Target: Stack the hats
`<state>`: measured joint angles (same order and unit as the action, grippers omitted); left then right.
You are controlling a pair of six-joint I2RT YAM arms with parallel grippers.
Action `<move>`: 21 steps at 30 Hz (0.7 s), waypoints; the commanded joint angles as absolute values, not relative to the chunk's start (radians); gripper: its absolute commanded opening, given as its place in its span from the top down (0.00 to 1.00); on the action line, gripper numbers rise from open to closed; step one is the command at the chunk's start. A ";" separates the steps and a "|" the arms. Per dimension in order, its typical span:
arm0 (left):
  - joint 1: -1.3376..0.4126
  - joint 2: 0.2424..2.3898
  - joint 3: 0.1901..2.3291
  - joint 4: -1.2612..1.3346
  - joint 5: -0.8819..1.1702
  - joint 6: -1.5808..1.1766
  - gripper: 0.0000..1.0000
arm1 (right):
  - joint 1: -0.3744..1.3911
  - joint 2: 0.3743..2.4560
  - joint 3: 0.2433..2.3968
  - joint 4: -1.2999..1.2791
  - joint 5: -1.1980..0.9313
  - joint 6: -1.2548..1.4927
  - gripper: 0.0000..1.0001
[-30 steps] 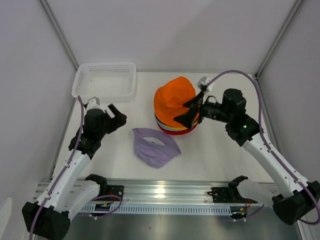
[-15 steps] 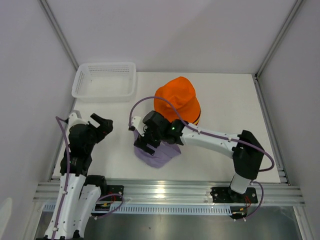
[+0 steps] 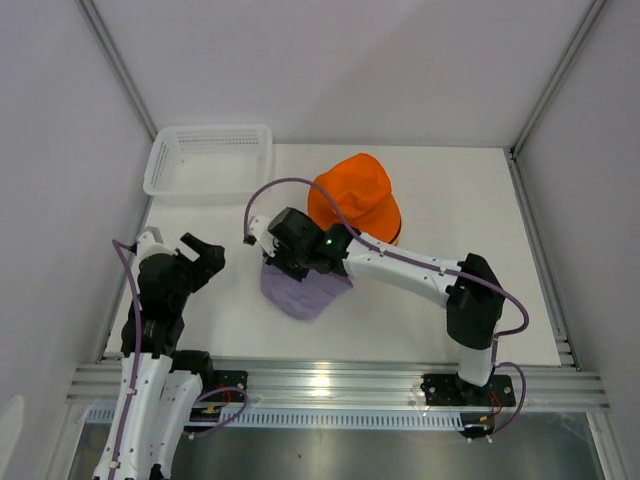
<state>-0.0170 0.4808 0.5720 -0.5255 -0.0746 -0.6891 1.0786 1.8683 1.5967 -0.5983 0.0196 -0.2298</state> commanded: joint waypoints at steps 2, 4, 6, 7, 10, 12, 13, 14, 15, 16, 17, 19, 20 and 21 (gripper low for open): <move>-0.005 0.462 0.589 -0.500 -0.075 -0.673 0.00 | 1.043 1.812 1.779 -0.594 -0.078 -0.125 1.00; -0.005 0.460 0.603 -0.488 -0.063 -0.667 0.01 | 1.014 1.802 1.856 -0.580 -0.123 -0.068 1.00; -0.005 0.459 0.632 -0.488 -0.066 -0.666 0.01 | 0.950 1.796 1.887 -0.537 -0.210 0.029 1.00; -0.005 0.462 0.640 -0.488 -0.071 -0.663 0.00 | 0.922 1.789 1.907 -0.517 -0.245 0.067 1.00; 0.021 0.465 0.666 -0.479 -0.087 -0.655 0.01 | 0.801 1.757 1.878 -0.381 -0.432 0.279 1.00; 0.023 0.472 0.676 -0.469 -0.092 -0.657 0.01 | 0.697 1.730 1.820 -0.205 -0.503 0.407 1.00; 0.023 0.485 0.680 -0.462 -0.089 -0.657 0.01 | 0.663 1.717 1.784 -0.142 -0.532 0.530 1.00; 0.023 0.491 0.680 -0.448 -0.080 -0.660 0.01 | 0.632 1.692 1.719 -0.077 -0.573 0.588 1.00; 0.023 0.500 0.681 -0.440 -0.072 -0.664 0.01 | 0.576 1.686 1.692 0.034 -0.590 0.688 1.00; 0.025 0.514 0.681 -0.434 -0.054 -0.669 0.01 | 0.549 1.680 1.669 0.067 -0.609 0.731 1.00; 0.023 0.525 0.681 -0.416 -0.046 -0.673 0.00 | 0.526 1.674 1.640 0.098 -0.621 0.768 1.00; 0.023 0.554 0.680 -0.399 -0.028 -0.686 0.01 | 0.473 1.675 1.622 0.162 -0.659 0.854 1.00; 0.023 0.564 0.681 -0.381 -0.012 -0.692 0.01 | 0.460 1.672 1.602 0.202 -0.666 0.879 1.00; 0.023 0.574 0.683 -0.373 -0.008 -0.695 0.01 | 0.451 1.669 1.588 0.225 -0.672 0.903 1.00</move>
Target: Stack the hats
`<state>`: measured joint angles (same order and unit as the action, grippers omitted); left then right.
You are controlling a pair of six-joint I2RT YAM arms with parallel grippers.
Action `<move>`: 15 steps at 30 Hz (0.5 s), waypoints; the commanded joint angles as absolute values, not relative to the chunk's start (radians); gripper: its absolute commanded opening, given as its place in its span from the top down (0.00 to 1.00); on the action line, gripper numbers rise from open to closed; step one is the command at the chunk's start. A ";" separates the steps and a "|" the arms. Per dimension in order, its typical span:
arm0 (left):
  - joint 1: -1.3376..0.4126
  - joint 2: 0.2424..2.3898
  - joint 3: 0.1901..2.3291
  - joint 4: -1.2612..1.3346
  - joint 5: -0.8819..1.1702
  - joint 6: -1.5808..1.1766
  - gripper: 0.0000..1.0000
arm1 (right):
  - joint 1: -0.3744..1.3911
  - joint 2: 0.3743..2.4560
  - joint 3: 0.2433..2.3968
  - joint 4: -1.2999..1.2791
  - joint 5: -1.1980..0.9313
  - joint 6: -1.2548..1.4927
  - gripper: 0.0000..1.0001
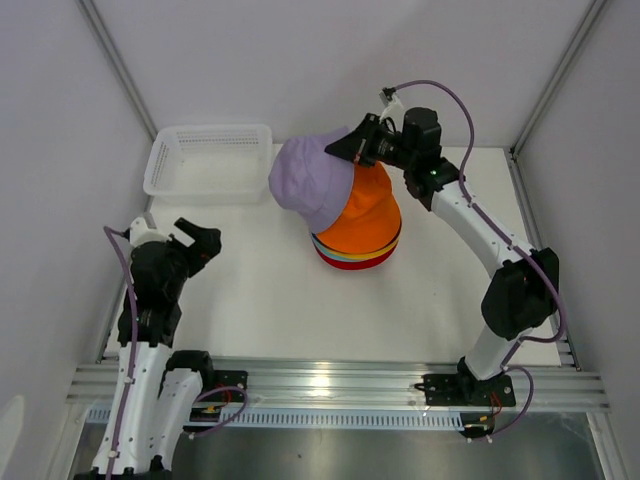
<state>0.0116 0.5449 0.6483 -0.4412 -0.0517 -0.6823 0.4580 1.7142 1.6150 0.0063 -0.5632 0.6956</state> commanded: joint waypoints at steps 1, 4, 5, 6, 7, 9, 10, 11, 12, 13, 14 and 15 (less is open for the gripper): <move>0.025 0.583 0.680 -0.365 -0.008 -0.696 0.00 | 0.433 1.666 1.574 0.248 -0.675 0.926 1.00; 0.025 0.620 0.683 -0.324 0.044 -0.703 0.01 | 0.397 1.646 1.523 0.301 -0.670 0.991 1.00; 0.023 0.641 0.684 -0.315 0.064 -0.704 0.00 | 0.385 1.640 1.508 0.337 -0.672 1.030 1.00; 0.023 0.650 0.686 -0.305 0.072 -0.706 0.00 | 0.374 1.622 1.470 0.369 -0.675 1.055 1.00; 0.023 0.663 0.686 -0.290 0.080 -0.709 0.01 | 0.365 1.609 1.448 0.400 -0.683 1.078 1.00; 0.025 0.702 0.684 -0.276 0.104 -0.715 0.01 | 0.338 1.583 1.410 0.462 -0.681 1.123 1.00; 0.023 0.715 0.683 -0.261 0.112 -0.719 0.01 | 0.330 1.557 1.384 0.460 -0.670 1.126 1.00; 0.021 0.730 0.683 -0.250 0.121 -0.727 0.01 | 0.319 1.542 1.373 0.448 -0.667 1.120 1.00; 0.021 0.754 0.680 -0.239 0.132 -0.730 0.01 | 0.318 1.528 1.362 0.442 -0.663 1.114 1.00; 0.020 0.767 0.681 -0.229 0.152 -0.733 0.01 | 0.316 1.501 1.341 0.436 -0.647 1.105 1.00; 0.017 0.776 0.681 -0.209 0.156 -0.736 0.01 | 0.310 1.487 1.330 0.420 -0.637 1.097 1.00; 0.011 0.788 0.686 -0.200 0.158 -0.735 0.01 | 0.305 1.473 1.319 0.416 -0.623 1.088 1.00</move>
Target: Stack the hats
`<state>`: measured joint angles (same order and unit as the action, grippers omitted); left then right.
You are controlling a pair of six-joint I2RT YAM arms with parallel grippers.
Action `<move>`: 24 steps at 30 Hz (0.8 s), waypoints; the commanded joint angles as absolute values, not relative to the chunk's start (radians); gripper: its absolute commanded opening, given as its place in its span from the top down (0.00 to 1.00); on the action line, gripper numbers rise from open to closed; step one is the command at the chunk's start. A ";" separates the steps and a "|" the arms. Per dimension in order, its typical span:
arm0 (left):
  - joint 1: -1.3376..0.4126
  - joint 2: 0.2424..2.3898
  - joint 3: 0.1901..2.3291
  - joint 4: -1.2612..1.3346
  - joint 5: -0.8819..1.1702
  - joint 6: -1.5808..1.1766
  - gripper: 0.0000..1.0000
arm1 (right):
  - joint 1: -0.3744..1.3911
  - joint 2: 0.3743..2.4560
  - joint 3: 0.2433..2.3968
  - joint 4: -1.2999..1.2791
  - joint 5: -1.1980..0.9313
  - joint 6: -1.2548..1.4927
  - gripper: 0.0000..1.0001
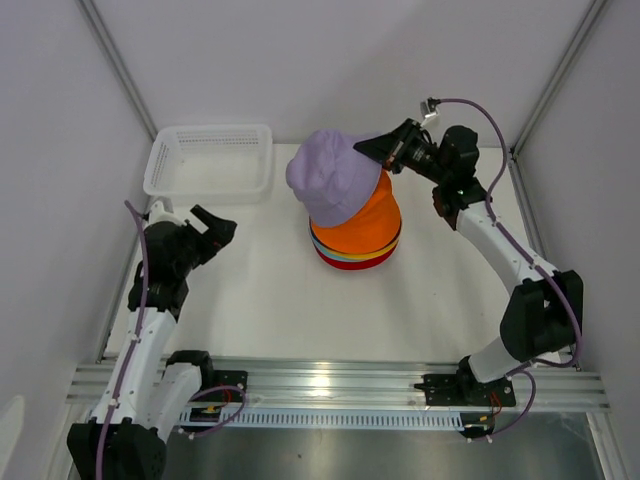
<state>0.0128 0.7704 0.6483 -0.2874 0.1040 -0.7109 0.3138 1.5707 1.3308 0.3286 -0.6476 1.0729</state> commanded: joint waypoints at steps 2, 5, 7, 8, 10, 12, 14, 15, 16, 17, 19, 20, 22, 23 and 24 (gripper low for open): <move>-0.017 0.821 0.701 -0.189 0.156 -0.726 0.01 | 0.295 1.436 1.273 0.420 -0.591 1.092 1.00; -0.060 0.859 0.727 -0.189 0.140 -0.709 0.01 | 0.275 1.381 1.186 0.449 -0.540 1.129 1.00; -0.086 0.876 0.733 -0.183 0.133 -0.706 0.01 | 0.258 1.356 1.155 0.440 -0.514 1.128 1.00; -0.093 0.890 0.739 -0.181 0.132 -0.706 0.01 | 0.255 1.335 1.129 0.414 -0.506 1.123 1.00; -0.115 0.905 0.744 -0.169 0.129 -0.704 0.01 | 0.241 1.318 1.102 0.394 -0.488 1.111 1.00; -0.130 0.926 0.762 -0.161 0.130 -0.701 0.01 | 0.236 1.299 1.062 0.368 -0.477 1.089 0.99; -0.143 0.939 0.779 -0.155 0.130 -0.696 0.01 | 0.227 1.298 1.033 0.368 -0.480 1.077 0.99; -0.153 0.954 0.793 -0.149 0.129 -0.693 0.01 | 0.222 1.299 1.000 0.376 -0.486 1.077 0.98; -0.159 0.960 0.796 -0.141 0.129 -0.692 0.01 | 0.218 1.301 0.983 0.388 -0.503 1.081 0.98; -0.166 0.971 0.811 -0.137 0.130 -0.690 0.01 | 0.203 1.301 0.968 0.408 -0.509 1.094 0.98; -0.186 1.003 0.822 -0.120 0.135 -0.692 0.01 | 0.187 1.301 0.928 0.426 -0.523 1.101 0.98; -0.193 1.017 0.834 -0.094 0.143 -0.693 0.01 | 0.170 1.299 0.919 0.439 -0.526 1.103 0.98; -0.213 1.070 0.859 -0.043 0.167 -0.696 0.01 | 0.153 1.296 0.908 0.436 -0.543 1.097 0.97; -0.216 1.092 0.867 -0.025 0.185 -0.709 0.01 | 0.147 1.293 0.908 0.434 -0.549 1.091 0.96; -0.221 1.113 0.874 -0.008 0.205 -0.716 0.02 | 0.134 1.290 0.908 0.427 -0.558 1.074 0.94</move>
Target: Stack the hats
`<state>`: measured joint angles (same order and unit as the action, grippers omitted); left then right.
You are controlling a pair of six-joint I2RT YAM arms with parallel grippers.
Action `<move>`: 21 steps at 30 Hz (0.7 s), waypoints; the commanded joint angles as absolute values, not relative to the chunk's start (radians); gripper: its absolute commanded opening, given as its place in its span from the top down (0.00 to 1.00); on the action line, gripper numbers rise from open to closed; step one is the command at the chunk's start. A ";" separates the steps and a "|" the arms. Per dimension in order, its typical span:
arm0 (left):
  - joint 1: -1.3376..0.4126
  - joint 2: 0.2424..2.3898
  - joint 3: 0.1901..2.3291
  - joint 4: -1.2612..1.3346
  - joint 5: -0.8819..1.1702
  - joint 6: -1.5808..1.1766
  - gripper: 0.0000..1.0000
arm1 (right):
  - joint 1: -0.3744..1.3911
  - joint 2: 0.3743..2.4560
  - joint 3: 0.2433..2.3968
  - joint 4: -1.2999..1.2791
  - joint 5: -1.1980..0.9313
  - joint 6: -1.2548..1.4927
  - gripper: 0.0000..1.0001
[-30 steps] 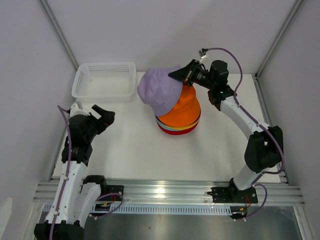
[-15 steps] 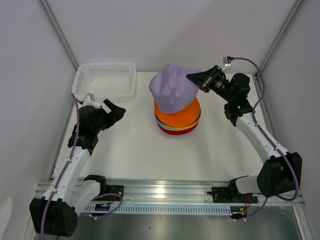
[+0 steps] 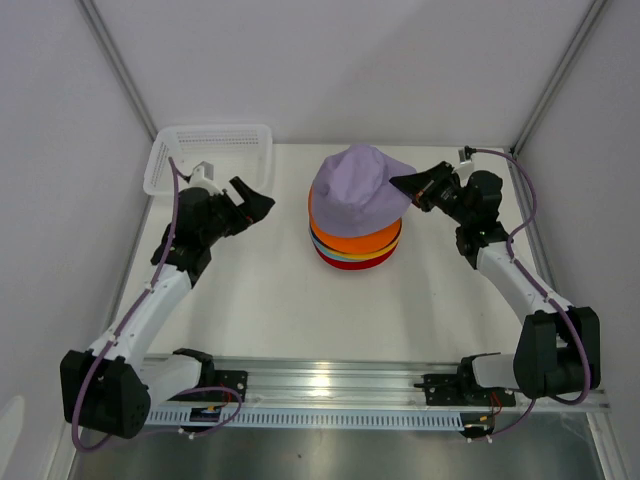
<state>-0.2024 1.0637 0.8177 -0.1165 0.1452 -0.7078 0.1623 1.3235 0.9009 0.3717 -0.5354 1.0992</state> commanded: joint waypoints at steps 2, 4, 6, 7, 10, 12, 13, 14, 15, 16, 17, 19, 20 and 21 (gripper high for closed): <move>-0.232 1.173 0.911 0.035 0.235 -0.736 0.02 | 0.124 1.276 0.908 0.402 -0.563 1.052 0.91; -0.248 1.221 0.929 0.072 0.242 -0.744 0.03 | 0.120 1.263 0.908 0.371 -0.552 1.005 0.83; -0.258 1.250 0.962 0.095 0.247 -0.753 0.03 | 0.120 1.247 0.908 0.330 -0.539 0.973 0.72; -0.259 1.261 0.969 0.100 0.252 -0.758 0.03 | 0.118 1.244 0.910 0.318 -0.537 0.944 0.67; -0.265 1.310 1.011 0.120 0.285 -0.772 0.04 | 0.117 1.235 0.919 0.267 -0.535 0.905 0.52; -0.276 1.338 1.029 0.130 0.293 -0.776 0.05 | 0.114 1.232 0.920 0.238 -0.532 0.881 0.51; -0.279 1.347 1.035 0.139 0.293 -0.779 0.05 | 0.110 1.230 0.917 0.238 -0.531 0.879 0.52; -0.281 1.354 1.040 0.146 0.290 -0.788 0.05 | 0.109 1.230 0.913 0.241 -0.531 0.879 0.56; -0.284 1.373 1.043 0.150 0.291 -0.795 0.05 | 0.109 1.232 0.904 0.244 -0.525 0.879 0.62; -0.284 1.382 1.049 0.156 0.296 -0.799 0.05 | 0.107 1.235 0.900 0.247 -0.522 0.880 0.66; -0.284 1.388 1.054 0.161 0.301 -0.811 0.06 | 0.106 1.238 0.896 0.244 -0.519 0.882 0.75; -0.290 1.404 1.061 0.170 0.314 -0.816 0.06 | 0.101 1.249 0.893 0.215 -0.497 0.877 0.85; -0.293 1.405 1.069 0.167 0.314 -0.813 0.07 | 0.095 1.252 0.890 0.209 -0.492 0.873 0.90; -0.301 1.410 1.081 0.161 0.307 -0.807 0.07 | 0.091 1.258 0.884 0.207 -0.485 0.868 0.92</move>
